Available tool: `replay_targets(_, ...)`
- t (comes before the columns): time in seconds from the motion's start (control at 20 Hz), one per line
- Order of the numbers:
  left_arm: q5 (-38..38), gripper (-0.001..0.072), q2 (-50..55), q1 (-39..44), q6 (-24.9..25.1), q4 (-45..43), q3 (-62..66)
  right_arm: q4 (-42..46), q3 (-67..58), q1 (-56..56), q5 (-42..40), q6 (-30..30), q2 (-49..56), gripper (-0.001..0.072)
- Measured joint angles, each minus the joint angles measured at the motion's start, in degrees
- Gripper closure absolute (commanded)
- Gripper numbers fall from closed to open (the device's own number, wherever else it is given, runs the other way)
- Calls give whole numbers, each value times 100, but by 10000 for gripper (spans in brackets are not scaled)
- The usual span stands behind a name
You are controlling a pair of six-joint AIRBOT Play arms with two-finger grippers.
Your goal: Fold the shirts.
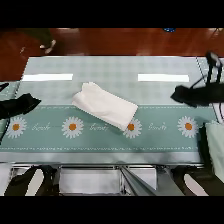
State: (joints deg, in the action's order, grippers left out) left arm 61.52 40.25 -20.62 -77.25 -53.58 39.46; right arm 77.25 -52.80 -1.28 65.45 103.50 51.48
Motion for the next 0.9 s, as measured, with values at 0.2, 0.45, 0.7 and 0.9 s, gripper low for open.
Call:
replay_targets(0.2, -20, 681, -11, 284, 26, 0, -374, -1639, 2059, 46, -1283, -181, -249, 295)
replay_targets(0.45, -168, 681, 31, 487, 9, 24, -761, -4063, 2811, -391, -2262, -1473, 802, 295)
replay_targets(0.7, -249, 681, 66, 533, 9, 63, -870, -5757, 2492, -866, -2426, -2671, 2028, 296)
replay_targets(0.9, -258, 681, 72, 540, 9, 66, -890, -6286, 1943, -1211, -2334, -3016, 2776, 304)
